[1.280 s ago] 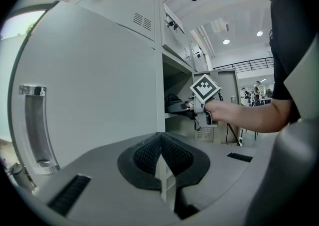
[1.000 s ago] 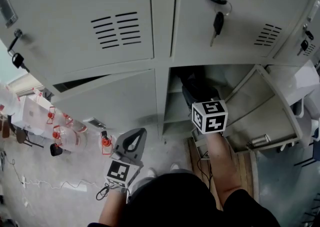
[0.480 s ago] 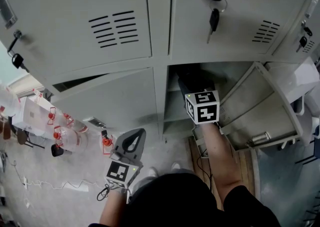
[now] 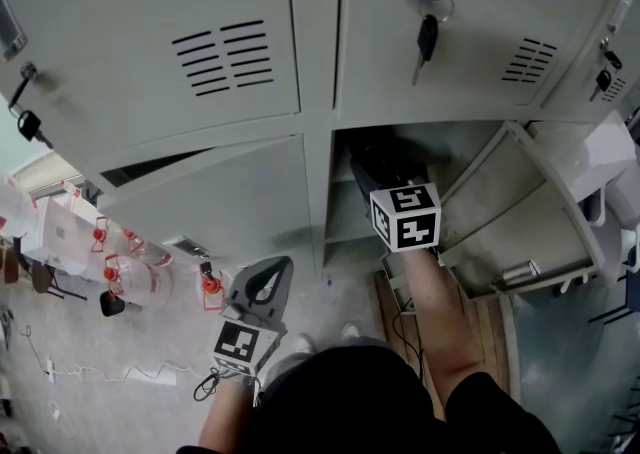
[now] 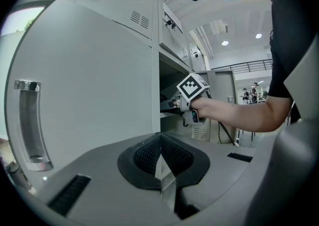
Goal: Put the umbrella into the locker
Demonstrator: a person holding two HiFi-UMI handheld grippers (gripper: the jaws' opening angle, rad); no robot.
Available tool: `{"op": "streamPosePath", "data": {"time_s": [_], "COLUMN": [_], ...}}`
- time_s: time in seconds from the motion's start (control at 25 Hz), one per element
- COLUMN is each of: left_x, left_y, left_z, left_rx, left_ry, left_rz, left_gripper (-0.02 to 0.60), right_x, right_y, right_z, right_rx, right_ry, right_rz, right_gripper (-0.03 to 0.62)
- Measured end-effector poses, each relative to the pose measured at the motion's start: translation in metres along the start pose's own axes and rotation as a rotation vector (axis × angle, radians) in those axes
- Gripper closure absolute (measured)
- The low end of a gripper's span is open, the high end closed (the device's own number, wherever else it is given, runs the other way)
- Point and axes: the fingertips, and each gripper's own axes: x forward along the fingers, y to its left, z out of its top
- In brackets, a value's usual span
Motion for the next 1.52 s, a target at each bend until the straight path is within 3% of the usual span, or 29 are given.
{"op": "streamPosePath", "data": {"time_s": [0.32,0.88,1.52], "left_x": [0.005,0.023,0.03], "left_y": [-0.001,-0.015,-0.029], "left_z": [0.002,-0.001,-0.003], "left_rx": [-0.033,-0.004,0.002], "left_ry": [0.003,-0.003,0.006], "left_rz": [-0.011,-0.087,-0.131], "left_gripper": [0.571,0.571,0.571], "right_x": [-0.016,-0.086,-0.103], "right_y": [-0.002,-0.007,-0.001], "right_z": [-0.005,-0.03,-0.048], "right_rx": [0.015,0.077,0.075], "right_ry": [-0.028,-0.072,-0.065], "right_rz": [0.003,-0.005,-0.03], "right_gripper": [0.312,0.342,0.515]}}
